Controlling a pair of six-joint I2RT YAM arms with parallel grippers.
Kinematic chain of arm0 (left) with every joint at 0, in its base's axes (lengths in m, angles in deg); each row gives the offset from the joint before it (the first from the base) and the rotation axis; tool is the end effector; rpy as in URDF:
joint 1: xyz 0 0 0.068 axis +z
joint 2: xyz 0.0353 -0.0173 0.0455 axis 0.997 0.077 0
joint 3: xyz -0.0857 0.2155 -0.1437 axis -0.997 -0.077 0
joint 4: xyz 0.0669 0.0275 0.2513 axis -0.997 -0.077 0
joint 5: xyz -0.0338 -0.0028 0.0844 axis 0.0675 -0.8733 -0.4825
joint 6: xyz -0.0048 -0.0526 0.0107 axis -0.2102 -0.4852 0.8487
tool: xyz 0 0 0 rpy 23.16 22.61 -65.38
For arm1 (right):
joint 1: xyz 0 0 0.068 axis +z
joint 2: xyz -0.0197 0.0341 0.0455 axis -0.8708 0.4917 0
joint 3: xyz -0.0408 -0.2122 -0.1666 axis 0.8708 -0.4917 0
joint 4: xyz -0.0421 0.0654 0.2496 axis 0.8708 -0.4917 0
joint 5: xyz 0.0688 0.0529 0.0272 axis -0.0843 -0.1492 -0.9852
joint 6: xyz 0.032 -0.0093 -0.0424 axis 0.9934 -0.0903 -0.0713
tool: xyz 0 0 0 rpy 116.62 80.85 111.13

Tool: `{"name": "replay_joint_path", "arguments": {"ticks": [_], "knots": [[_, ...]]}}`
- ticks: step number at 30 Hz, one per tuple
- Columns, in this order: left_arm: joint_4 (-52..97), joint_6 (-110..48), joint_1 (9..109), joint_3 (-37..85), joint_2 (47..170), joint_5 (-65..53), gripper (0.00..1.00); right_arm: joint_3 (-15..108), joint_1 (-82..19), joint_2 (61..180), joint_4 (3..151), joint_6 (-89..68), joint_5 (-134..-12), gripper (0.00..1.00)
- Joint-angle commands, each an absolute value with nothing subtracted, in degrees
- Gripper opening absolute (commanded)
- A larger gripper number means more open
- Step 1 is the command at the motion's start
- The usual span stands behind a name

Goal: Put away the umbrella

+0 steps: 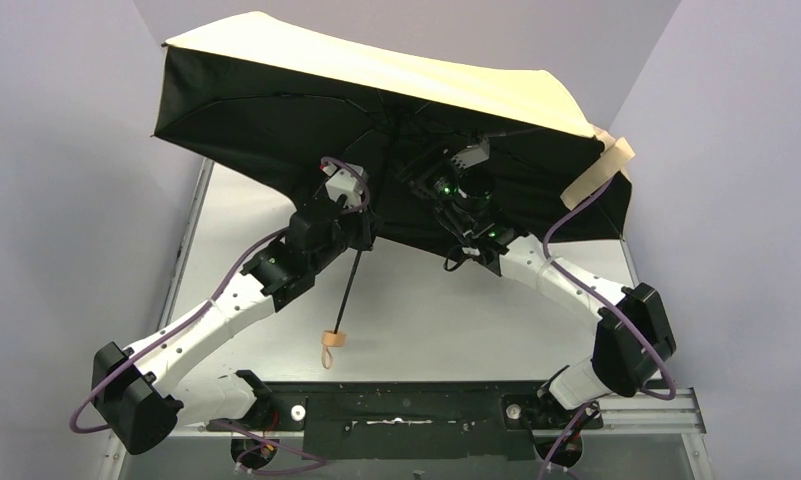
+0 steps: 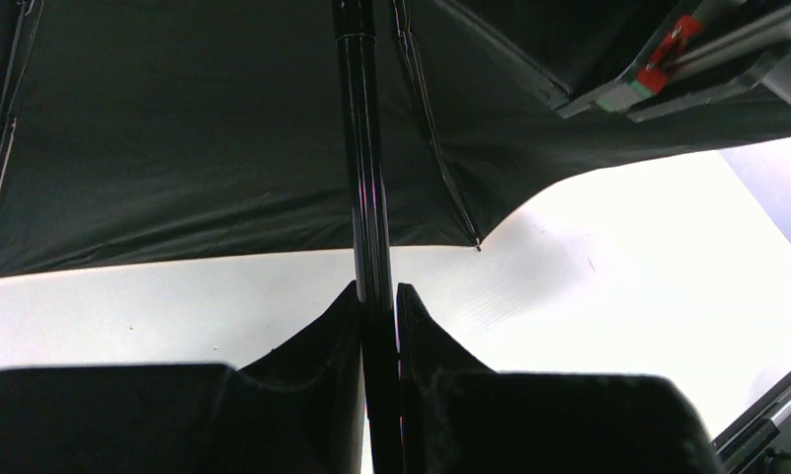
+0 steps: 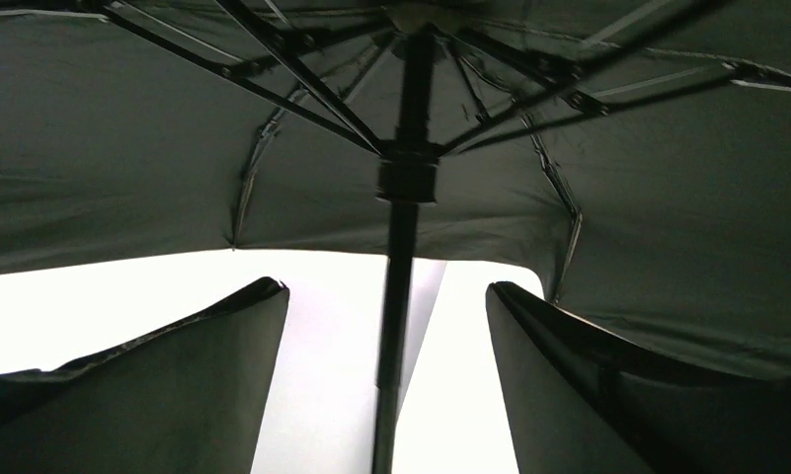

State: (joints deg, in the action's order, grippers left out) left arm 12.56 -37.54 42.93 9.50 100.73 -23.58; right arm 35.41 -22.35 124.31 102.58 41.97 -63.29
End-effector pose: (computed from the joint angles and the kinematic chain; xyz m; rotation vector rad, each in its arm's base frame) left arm 0.2067 -0.1828 0.3420 0.2913 1.8913 -0.5769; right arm 0.2818 0.2200 0.3525 0.3340 1.6243 1.3105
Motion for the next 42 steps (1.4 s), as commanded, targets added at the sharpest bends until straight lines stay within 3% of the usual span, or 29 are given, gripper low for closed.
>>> {"name": "replay_joint_path", "arguments": {"ticks": [1, 22, 30, 35, 42], "knots": [[6.36, -35.01, 40.81, 7.28, 101.67, -17.95, 0.0, 40.43, -23.12, 125.44, 103.32, 40.18, -63.77, 0.75], [6.72, -35.49, 39.0, 6.51, 102.42, -17.88, 0.0, 48.0, -26.27, 131.24, 100.24, 42.04, -69.37, 0.52], [6.56, -35.29, 39.06, 6.52, 102.42, -17.9, 0.0, 47.48, -26.4, 131.83, 100.51, 42.75, -70.23, 0.36], [6.53, -35.33, 39.05, 6.52, 102.47, -17.75, 0.0, 47.87, -26.67, 132.07, 100.4, 42.62, -70.07, 0.35], [6.29, -35.04, 39.07, 6.35, 102.38, -17.32, 0.0, 49.88, -27.19, 132.84, 99.95, 41.52, -69.55, 0.4]]}}
